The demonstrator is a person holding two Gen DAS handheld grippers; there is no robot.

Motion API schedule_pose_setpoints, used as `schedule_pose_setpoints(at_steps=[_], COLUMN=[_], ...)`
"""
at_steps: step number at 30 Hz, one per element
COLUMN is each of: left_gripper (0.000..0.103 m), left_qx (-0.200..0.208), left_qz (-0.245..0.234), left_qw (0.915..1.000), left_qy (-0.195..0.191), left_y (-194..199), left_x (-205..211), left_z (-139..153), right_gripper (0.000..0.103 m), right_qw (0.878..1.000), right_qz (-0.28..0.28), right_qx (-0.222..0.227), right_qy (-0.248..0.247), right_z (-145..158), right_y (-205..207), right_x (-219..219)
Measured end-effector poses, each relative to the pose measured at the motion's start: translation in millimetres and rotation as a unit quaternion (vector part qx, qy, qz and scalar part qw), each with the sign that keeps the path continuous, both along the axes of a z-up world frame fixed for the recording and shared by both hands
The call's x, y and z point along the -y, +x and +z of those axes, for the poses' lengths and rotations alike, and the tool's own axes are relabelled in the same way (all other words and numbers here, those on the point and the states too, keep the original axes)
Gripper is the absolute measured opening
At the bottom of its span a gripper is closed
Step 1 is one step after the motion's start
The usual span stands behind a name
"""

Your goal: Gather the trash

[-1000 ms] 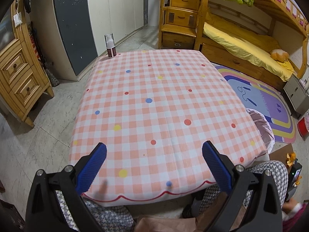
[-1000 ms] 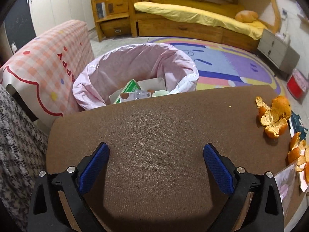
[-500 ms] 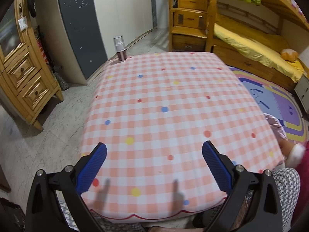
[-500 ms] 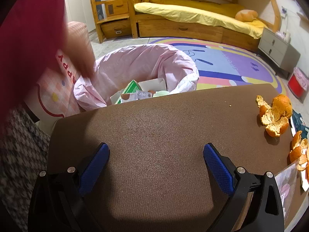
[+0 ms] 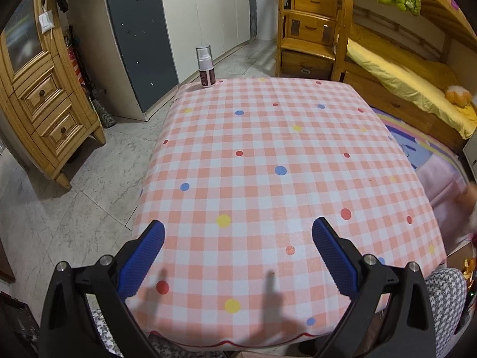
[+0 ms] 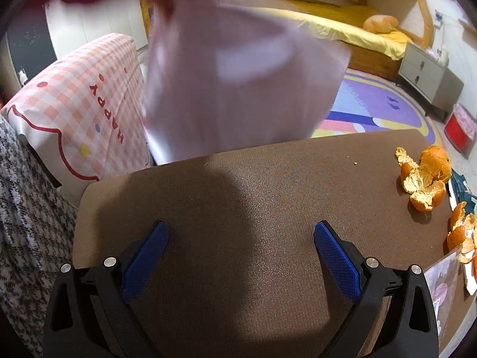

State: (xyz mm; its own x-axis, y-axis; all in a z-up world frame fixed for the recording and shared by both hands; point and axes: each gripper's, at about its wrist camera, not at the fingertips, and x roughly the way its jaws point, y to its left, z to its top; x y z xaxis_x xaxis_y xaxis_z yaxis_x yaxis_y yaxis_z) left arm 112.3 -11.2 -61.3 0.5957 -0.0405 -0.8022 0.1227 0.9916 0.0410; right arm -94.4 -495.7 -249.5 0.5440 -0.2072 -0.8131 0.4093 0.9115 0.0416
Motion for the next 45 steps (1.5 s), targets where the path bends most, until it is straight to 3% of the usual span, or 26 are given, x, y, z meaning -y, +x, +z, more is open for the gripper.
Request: schedule_pose_setpoints(at_steps=[8,14,21,25,45], left_gripper=[0.096,0.096,0.096,0.096,0.096], left_qx=[0.015,0.027,0.031,0.025,-0.008], left_qz=[0.035,0.100,0.217,0.251,0.191], left_qw=[0.9985,0.9937,0.9745,0.9663,0.9813], left_qy=[-0.040,-0.042,-0.050,-0.053,-0.022], left_y=[-22.7,-39.5,-55.8,-60.0,-51.1], left_x=[-45.3,-101.5,-167.9,-182.9,-139.7], left_z=[7.7,12.8,12.0,9.9,-6.1], right_gripper=[0.097,0.097,0.097,0.097,0.097], right_qw=[1.000,1.000,1.000,1.000,1.000], right_qz=[0.000,-0.001,-0.001,-0.001,-0.001], right_qx=[0.000,0.000,0.000,0.000,0.000], right_qy=[0.001,0.001,0.001,0.001,0.002], right_z=[0.3,0.6,0.8,0.8,0.5], right_y=[1.2,1.9,1.8,1.8,1.5], right_x=[-1.0,-0.4,-0.3,-0.3,-0.1])
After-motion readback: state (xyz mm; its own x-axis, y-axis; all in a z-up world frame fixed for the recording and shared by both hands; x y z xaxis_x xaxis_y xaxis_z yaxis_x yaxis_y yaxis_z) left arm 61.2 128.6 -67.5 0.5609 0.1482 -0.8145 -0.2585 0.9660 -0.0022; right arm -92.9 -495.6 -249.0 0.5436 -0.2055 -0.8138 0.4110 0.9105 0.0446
